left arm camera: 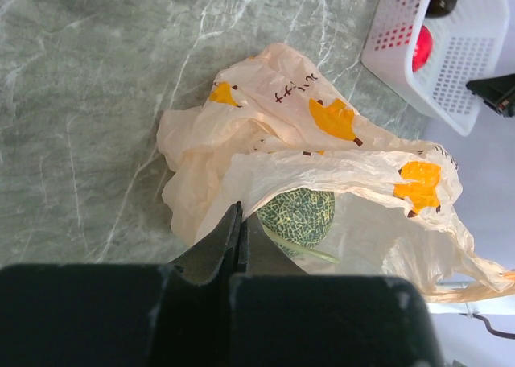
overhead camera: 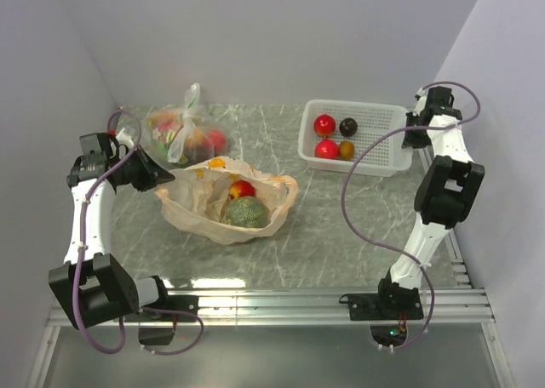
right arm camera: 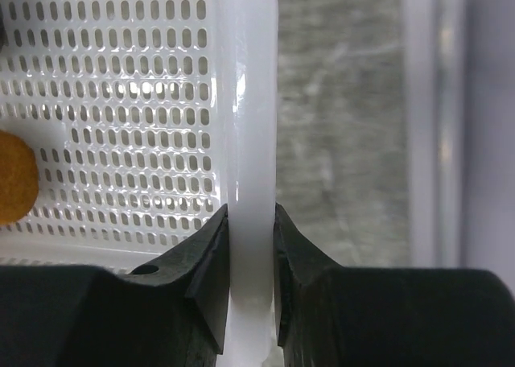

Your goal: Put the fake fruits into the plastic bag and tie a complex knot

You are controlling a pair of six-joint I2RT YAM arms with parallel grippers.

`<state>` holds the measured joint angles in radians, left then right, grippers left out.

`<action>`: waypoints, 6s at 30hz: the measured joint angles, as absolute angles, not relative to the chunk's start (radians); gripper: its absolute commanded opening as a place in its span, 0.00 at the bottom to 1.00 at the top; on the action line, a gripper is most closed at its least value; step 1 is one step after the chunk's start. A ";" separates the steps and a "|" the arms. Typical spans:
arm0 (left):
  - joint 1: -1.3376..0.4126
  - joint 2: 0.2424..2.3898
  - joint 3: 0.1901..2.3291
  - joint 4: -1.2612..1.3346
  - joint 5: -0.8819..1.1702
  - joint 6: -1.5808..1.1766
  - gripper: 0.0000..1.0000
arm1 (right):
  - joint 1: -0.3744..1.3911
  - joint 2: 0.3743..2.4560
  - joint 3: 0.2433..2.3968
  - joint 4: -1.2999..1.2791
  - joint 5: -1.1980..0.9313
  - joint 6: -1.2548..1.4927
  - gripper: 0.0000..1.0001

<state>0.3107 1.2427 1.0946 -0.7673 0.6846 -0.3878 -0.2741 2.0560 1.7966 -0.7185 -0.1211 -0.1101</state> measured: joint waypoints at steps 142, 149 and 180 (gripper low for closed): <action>0.179 1.309 1.162 -0.656 0.701 -0.466 0.00 | 0.170 2.234 2.001 -0.338 -0.047 0.183 0.99; 0.179 1.329 1.159 -0.654 0.701 -0.466 0.00 | 0.165 2.236 1.988 -0.336 -0.027 0.209 0.98; 0.179 1.340 1.150 -0.648 0.699 -0.466 0.00 | 0.123 2.341 1.998 -0.481 -0.065 0.394 0.99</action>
<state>0.1795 1.3396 1.1496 -0.6476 0.6987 -0.4656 0.1226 2.3413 1.9984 -0.4812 -0.0654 0.3939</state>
